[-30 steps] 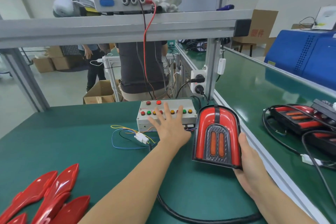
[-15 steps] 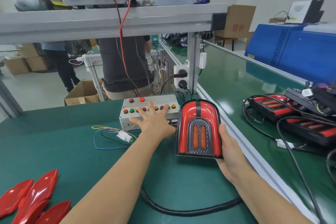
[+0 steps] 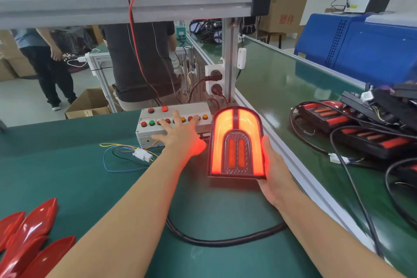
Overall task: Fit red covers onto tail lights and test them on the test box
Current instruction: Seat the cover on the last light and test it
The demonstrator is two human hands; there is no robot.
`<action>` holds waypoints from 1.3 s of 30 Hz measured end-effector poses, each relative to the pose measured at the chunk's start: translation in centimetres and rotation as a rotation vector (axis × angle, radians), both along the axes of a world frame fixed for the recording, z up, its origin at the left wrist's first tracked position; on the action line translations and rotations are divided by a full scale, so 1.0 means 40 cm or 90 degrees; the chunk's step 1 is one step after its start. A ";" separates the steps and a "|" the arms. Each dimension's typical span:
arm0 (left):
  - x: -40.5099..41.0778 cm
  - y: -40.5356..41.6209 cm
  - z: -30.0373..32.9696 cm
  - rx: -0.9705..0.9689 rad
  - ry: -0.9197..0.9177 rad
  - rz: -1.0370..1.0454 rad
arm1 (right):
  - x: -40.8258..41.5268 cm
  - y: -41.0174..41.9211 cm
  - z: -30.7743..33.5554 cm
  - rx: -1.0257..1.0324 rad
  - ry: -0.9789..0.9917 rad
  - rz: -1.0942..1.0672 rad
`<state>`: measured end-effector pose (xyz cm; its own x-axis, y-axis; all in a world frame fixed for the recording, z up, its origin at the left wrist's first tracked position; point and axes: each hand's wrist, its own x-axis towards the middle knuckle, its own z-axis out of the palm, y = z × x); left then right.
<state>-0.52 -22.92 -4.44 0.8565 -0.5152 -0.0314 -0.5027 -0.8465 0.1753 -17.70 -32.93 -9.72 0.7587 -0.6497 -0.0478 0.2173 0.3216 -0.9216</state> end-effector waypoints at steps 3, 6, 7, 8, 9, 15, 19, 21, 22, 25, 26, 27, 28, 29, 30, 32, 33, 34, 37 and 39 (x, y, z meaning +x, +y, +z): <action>-0.001 0.000 -0.001 0.004 0.001 0.001 | 0.001 0.000 -0.002 -0.006 0.004 0.002; 0.000 0.000 -0.001 0.004 0.002 0.004 | -0.001 0.000 -0.002 -0.004 0.004 0.003; 0.000 0.000 -0.001 0.004 0.002 0.004 | -0.001 0.000 -0.001 -0.004 0.005 0.003; -0.001 0.000 -0.001 0.004 0.001 0.005 | -0.002 0.001 0.000 -0.005 0.008 0.004; -0.002 0.000 -0.001 0.003 0.000 0.006 | -0.002 0.002 0.000 -0.006 0.011 0.004; -0.003 0.001 -0.011 0.002 -0.014 0.007 | -0.004 0.008 0.006 0.001 0.024 -0.001; -0.003 0.000 -0.011 0.003 -0.014 0.006 | -0.005 0.009 0.013 0.002 0.026 -0.006; -0.002 0.000 -0.008 0.012 -0.023 0.001 | -0.005 0.007 0.012 0.001 0.027 -0.007; -0.001 0.000 -0.006 0.017 -0.036 -0.006 | -0.005 0.007 0.011 0.001 0.030 -0.005; 0.004 0.002 0.001 0.034 -0.104 -0.031 | -0.003 0.004 0.007 0.005 0.037 0.005; 0.006 0.003 0.003 0.044 -0.125 -0.040 | -0.003 0.003 0.007 0.008 0.037 0.005; 0.009 0.003 0.005 0.057 -0.144 -0.051 | -0.002 0.003 0.007 0.011 0.036 0.006; 0.012 0.004 0.005 0.068 -0.161 -0.061 | -0.002 0.003 0.007 0.015 0.035 0.005; 0.015 0.005 0.004 0.075 -0.177 -0.069 | -0.001 0.003 0.007 0.020 0.033 0.004; 0.018 0.005 0.003 0.080 -0.194 -0.074 | 0.000 0.002 0.008 0.022 0.029 0.000; 0.025 0.005 0.000 0.088 -0.232 -0.086 | 0.002 0.000 0.008 0.019 0.013 -0.008; 0.027 0.004 -0.001 0.094 -0.252 -0.094 | 0.003 -0.001 0.007 0.017 0.007 -0.011; 0.030 0.002 -0.001 0.106 -0.275 -0.103 | 0.003 -0.002 0.007 0.018 0.003 -0.013; 0.036 -0.006 0.004 0.138 -0.315 -0.128 | 0.003 -0.004 0.002 0.031 -0.006 -0.016; 0.037 -0.008 0.009 0.146 -0.318 -0.134 | 0.002 -0.004 0.001 0.033 -0.007 -0.018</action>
<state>0.95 -23.24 -4.09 0.6758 -0.7038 0.2190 -0.6389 -0.7075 -0.3020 -17.61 -33.09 -9.67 0.7411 -0.6674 -0.0730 0.2372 0.3620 -0.9015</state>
